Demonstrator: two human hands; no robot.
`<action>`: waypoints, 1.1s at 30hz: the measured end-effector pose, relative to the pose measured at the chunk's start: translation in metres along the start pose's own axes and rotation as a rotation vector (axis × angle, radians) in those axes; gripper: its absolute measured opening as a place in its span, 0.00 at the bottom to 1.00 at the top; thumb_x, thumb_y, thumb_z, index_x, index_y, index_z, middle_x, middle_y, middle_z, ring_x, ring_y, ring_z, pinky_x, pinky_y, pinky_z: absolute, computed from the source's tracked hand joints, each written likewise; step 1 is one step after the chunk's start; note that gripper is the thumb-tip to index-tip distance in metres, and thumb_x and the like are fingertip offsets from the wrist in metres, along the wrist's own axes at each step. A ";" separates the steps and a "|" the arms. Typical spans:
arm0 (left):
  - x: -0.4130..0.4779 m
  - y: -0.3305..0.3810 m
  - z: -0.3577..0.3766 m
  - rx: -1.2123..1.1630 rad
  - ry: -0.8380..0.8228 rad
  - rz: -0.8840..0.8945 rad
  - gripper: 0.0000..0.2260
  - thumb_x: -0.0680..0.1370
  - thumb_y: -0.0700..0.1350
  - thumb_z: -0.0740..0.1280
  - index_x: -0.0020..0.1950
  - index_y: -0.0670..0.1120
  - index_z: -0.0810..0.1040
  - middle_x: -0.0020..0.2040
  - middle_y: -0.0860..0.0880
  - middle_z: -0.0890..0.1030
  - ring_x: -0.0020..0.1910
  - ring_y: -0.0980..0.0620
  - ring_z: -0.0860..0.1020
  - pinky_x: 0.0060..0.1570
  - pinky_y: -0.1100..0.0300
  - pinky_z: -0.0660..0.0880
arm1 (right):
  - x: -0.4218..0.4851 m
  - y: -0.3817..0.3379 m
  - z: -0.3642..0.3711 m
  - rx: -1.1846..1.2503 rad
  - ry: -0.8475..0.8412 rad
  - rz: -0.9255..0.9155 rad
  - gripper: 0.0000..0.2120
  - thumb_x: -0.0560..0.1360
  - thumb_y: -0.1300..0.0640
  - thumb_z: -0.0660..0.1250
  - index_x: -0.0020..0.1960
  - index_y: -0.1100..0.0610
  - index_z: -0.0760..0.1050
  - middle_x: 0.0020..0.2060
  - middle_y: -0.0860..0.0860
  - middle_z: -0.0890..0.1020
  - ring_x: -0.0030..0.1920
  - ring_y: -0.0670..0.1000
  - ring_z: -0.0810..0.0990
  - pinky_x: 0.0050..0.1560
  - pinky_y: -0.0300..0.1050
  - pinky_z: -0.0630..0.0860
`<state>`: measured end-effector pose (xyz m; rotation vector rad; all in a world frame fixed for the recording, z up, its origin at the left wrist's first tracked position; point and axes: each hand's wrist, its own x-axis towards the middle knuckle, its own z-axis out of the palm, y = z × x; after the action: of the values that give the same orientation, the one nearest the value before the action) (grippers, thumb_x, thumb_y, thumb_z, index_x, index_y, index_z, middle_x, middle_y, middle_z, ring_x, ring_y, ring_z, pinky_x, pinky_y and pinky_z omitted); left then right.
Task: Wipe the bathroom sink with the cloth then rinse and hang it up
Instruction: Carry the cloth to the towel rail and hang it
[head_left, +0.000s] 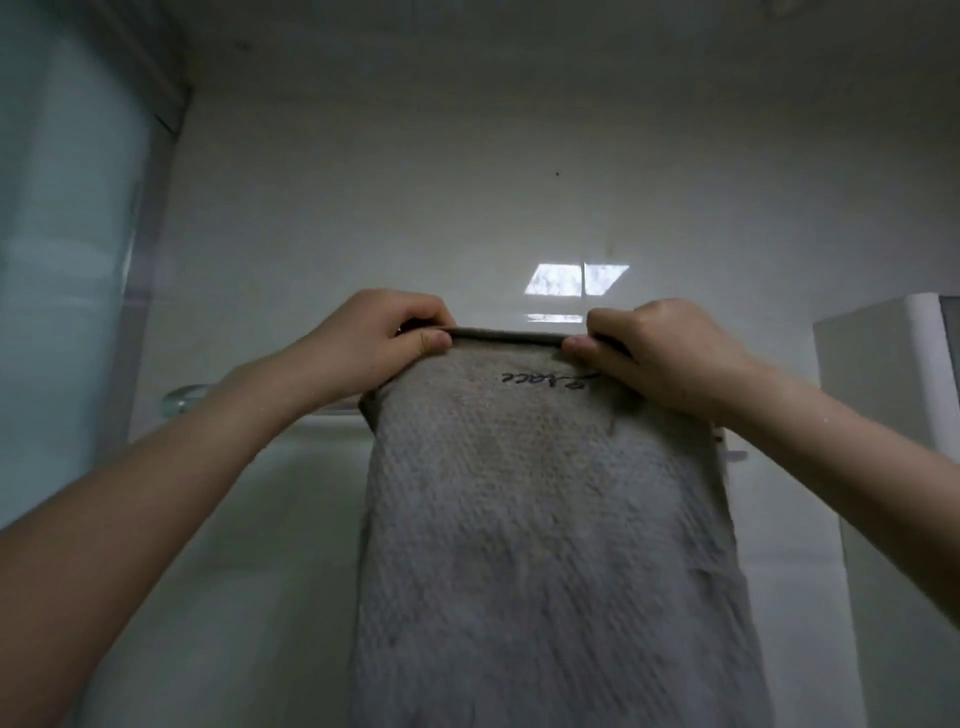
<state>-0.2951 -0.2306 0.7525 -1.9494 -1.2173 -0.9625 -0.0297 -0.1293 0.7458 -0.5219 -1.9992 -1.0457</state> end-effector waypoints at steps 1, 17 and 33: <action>0.006 -0.008 0.004 0.010 0.000 -0.026 0.04 0.77 0.44 0.66 0.46 0.50 0.81 0.37 0.61 0.78 0.38 0.64 0.75 0.39 0.70 0.66 | 0.011 0.005 0.005 -0.001 -0.027 0.010 0.22 0.79 0.39 0.53 0.41 0.56 0.69 0.27 0.47 0.65 0.31 0.54 0.67 0.33 0.47 0.63; 0.017 -0.043 0.027 -0.207 -0.360 -0.252 0.07 0.70 0.39 0.75 0.43 0.50 0.82 0.38 0.57 0.83 0.37 0.61 0.80 0.41 0.70 0.75 | 0.027 0.028 0.068 0.448 -0.238 0.012 0.16 0.70 0.42 0.72 0.39 0.50 0.68 0.35 0.46 0.75 0.35 0.47 0.73 0.37 0.44 0.72; -0.018 -0.039 0.011 -0.075 -0.339 -0.178 0.10 0.71 0.45 0.75 0.52 0.53 0.84 0.38 0.72 0.80 0.43 0.72 0.79 0.43 0.77 0.71 | -0.040 0.043 0.035 0.629 -0.281 0.122 0.14 0.75 0.57 0.69 0.53 0.39 0.80 0.42 0.24 0.79 0.50 0.30 0.78 0.49 0.22 0.70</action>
<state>-0.3339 -0.2154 0.7373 -2.1537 -1.5864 -0.7925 0.0058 -0.0754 0.7225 -0.4508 -2.3586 -0.2393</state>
